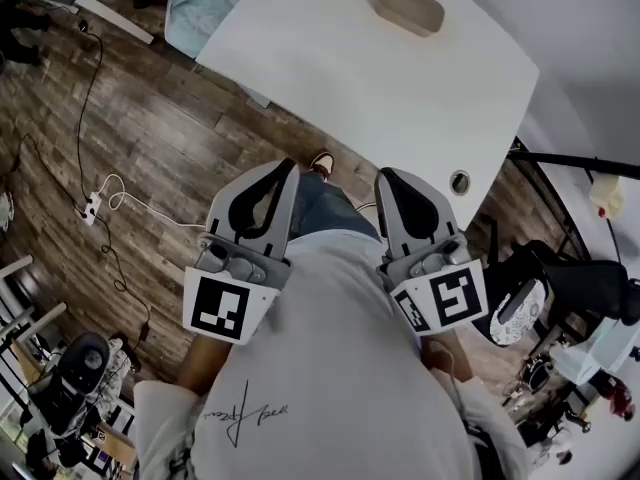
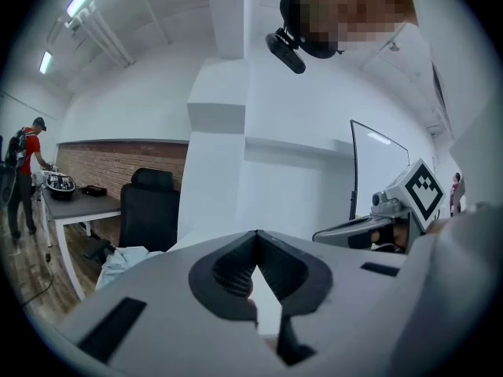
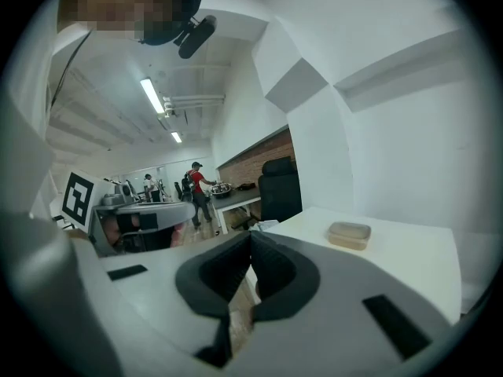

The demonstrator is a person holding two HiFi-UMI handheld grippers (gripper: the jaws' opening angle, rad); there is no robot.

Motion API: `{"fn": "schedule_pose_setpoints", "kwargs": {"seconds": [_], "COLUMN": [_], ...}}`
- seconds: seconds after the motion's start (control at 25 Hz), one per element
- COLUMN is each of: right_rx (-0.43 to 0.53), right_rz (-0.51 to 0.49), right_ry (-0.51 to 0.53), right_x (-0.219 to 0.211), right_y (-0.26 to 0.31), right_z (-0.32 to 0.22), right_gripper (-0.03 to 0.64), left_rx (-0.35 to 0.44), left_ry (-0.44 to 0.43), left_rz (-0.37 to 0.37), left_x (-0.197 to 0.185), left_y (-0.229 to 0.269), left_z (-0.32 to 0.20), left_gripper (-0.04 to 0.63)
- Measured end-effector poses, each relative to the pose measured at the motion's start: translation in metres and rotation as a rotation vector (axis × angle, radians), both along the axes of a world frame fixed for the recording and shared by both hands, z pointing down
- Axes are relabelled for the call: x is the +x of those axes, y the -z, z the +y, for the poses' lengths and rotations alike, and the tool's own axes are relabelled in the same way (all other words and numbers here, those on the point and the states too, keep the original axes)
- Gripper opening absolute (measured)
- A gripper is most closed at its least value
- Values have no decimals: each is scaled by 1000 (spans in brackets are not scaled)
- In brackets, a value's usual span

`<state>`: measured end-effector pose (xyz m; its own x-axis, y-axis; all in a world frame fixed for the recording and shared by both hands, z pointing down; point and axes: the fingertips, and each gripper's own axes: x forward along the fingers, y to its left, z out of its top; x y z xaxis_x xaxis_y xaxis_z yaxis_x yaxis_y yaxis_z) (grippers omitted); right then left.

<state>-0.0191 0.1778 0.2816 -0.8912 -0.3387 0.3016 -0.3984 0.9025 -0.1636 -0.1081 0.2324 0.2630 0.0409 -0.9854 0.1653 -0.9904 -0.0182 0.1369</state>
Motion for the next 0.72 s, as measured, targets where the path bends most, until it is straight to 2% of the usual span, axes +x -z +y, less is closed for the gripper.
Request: {"fn": "schedule_pose_setpoints", "kwargs": {"seconds": [0.16, 0.44, 0.72], "right_rx": [3, -34, -49], "right_rz": [18, 16, 20], "right_ry": [-44, -133, -193], "right_x": [-16, -15, -1], "right_y": [-2, -11, -17], "right_z": [-36, -98, -131], "right_gripper": [8, 8, 8], "left_rx": [30, -28, -35], "left_ry": [-49, -87, -129], "left_rz": [19, 41, 32], "left_x": [-22, -40, -38], "left_y": [3, -6, -6], "left_z": [-43, -117, -162], "left_gripper": [6, 6, 6]}}
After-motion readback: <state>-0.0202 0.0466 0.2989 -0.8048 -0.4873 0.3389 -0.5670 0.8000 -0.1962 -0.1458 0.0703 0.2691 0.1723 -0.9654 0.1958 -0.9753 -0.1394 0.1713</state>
